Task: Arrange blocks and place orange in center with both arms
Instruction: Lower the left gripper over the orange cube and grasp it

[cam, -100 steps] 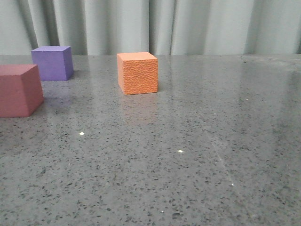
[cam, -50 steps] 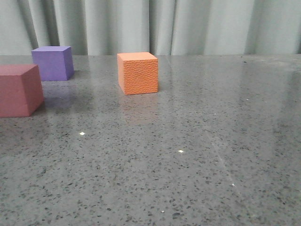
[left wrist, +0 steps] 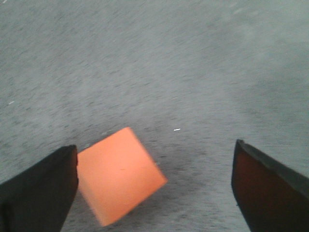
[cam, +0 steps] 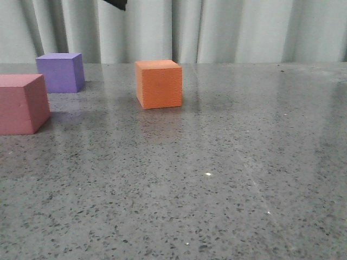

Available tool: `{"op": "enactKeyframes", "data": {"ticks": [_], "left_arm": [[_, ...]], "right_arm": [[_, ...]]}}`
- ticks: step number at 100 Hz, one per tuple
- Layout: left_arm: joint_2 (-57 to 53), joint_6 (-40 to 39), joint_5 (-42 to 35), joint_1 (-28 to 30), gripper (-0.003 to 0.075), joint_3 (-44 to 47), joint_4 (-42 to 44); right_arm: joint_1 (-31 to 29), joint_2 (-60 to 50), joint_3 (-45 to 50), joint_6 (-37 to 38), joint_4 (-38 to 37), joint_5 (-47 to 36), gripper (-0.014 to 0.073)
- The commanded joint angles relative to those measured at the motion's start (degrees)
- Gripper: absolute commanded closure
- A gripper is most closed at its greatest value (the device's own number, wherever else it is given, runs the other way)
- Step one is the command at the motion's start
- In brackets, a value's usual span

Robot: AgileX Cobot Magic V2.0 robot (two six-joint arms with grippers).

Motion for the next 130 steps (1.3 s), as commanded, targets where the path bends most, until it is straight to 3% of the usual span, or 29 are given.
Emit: {"op": "enactKeyframes", "data": {"ticks": [1, 9, 23, 50, 69, 105, 130], "left_arm": [[1.6, -14.54, 4.23, -3.11, 0.012, -6.67, 16.32], [4.62, -20.99, 9.57, -5.87, 0.012, -11.44, 25.63], [8.48, -24.26, 13.2, -8.76, 0.012, -17.46, 29.45], [9.55, -25.67, 11.07, -8.96, 0.012, -18.95, 29.45], [9.9, -29.46, 16.55, -8.96, 0.012, -18.84, 29.43], [12.67, -38.86, 19.39, -8.96, 0.012, -18.15, 29.85], [15.13, -38.98, 21.58, -9.3, 0.012, -18.15, 29.96]], "right_arm": [[-0.35, -1.44, -0.82, -0.38, -0.02, -4.38, 0.0661], [-0.35, -1.44, -0.82, -0.38, -0.02, -4.38, 0.0661], [-0.35, -1.44, -0.82, -0.38, -0.02, -4.38, 0.0661], [-0.35, -1.44, -0.82, -0.38, -0.02, -4.38, 0.0661], [-0.35, -1.44, -0.82, -0.38, -0.02, -4.38, 0.0661], [-0.35, -1.44, -0.82, -0.38, -0.02, -4.38, 0.0661], [-0.35, -1.44, -0.82, -0.38, -0.02, -4.38, 0.0661]]}}
